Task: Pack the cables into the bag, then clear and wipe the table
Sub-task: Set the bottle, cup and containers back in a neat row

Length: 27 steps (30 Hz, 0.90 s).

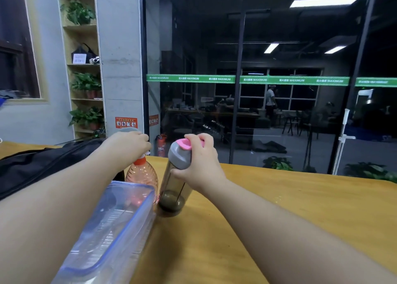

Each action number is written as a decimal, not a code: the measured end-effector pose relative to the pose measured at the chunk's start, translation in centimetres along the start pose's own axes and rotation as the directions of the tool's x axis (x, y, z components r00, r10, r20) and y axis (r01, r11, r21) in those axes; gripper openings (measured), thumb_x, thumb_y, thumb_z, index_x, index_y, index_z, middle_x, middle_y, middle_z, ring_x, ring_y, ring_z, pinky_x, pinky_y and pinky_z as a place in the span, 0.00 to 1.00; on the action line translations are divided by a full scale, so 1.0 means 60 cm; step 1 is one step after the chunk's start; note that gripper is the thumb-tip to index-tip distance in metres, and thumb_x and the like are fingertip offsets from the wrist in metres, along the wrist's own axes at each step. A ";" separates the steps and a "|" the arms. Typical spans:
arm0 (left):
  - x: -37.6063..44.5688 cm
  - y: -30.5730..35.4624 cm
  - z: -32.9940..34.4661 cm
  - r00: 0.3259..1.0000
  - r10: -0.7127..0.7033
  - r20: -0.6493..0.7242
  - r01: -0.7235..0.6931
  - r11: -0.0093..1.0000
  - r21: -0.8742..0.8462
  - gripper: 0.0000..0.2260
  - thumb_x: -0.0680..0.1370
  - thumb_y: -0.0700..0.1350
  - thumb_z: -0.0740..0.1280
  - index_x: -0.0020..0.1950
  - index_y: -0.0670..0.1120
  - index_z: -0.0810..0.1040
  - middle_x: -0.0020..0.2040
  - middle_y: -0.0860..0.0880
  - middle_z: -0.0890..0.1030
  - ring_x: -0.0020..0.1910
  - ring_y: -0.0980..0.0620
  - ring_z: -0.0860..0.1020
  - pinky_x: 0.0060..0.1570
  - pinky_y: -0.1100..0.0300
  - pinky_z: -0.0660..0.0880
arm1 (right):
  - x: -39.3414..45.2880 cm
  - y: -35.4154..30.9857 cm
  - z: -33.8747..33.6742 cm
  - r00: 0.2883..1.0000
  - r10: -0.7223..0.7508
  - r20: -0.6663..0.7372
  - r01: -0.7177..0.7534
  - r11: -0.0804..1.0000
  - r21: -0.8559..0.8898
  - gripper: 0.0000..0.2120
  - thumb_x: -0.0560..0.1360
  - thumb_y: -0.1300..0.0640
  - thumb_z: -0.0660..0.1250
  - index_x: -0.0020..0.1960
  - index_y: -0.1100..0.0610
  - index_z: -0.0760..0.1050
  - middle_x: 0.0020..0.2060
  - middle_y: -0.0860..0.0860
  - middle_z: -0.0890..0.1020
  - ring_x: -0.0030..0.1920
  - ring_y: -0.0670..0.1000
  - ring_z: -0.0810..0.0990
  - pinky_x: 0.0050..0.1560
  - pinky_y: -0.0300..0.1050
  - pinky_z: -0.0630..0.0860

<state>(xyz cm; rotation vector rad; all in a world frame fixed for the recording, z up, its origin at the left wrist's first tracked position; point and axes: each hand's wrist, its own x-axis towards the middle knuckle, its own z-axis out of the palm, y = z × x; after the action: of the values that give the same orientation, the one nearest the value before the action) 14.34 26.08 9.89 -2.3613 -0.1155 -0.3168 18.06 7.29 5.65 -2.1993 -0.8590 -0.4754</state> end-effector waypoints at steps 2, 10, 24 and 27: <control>-0.002 0.009 -0.011 0.999 0.009 0.043 -0.010 1.000 0.027 0.12 0.80 0.41 0.59 0.63 0.47 0.71 0.60 0.50 0.72 0.62 0.52 0.71 0.50 0.60 0.71 | -0.017 0.016 -0.016 1.000 0.018 -0.011 -0.018 1.000 0.004 0.37 0.68 0.50 0.75 0.70 0.44 0.59 0.72 0.46 0.50 0.70 0.55 0.59 0.64 0.49 0.69; -0.013 0.054 -0.027 0.962 -0.015 -0.273 0.008 1.000 -0.028 0.10 0.75 0.34 0.59 0.52 0.45 0.72 0.51 0.47 0.73 0.49 0.46 0.76 0.40 0.56 0.75 | -0.068 0.091 -0.112 0.997 0.038 -0.063 -0.047 0.989 -0.138 0.36 0.68 0.52 0.75 0.70 0.43 0.60 0.74 0.48 0.51 0.73 0.54 0.53 0.64 0.49 0.67; 0.002 0.250 -0.220 0.899 0.022 -0.437 -0.141 0.960 -0.241 0.07 0.81 0.43 0.54 0.55 0.47 0.70 0.54 0.47 0.68 0.53 0.47 0.67 0.48 0.53 0.66 | -0.180 0.239 -0.336 0.906 0.325 -0.272 -0.397 0.876 -0.274 0.34 0.69 0.53 0.74 0.68 0.44 0.61 0.66 0.51 0.61 0.65 0.55 0.62 0.51 0.44 0.66; 0.004 0.299 -0.249 0.847 0.068 -0.528 -0.228 0.942 -0.245 0.02 0.76 0.42 0.65 0.48 0.47 0.73 0.47 0.47 0.71 0.47 0.46 0.70 0.44 0.49 0.69 | -0.208 0.264 -0.379 0.862 0.391 -0.323 -0.477 0.840 -0.257 0.33 0.69 0.52 0.75 0.67 0.44 0.62 0.65 0.52 0.62 0.63 0.56 0.65 0.54 0.47 0.70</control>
<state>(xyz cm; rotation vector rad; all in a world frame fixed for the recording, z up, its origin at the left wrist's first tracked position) 14.77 2.80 8.35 -2.4708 0.4001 -0.9325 18.57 -23.12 6.38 -2.4670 -0.1192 -0.6945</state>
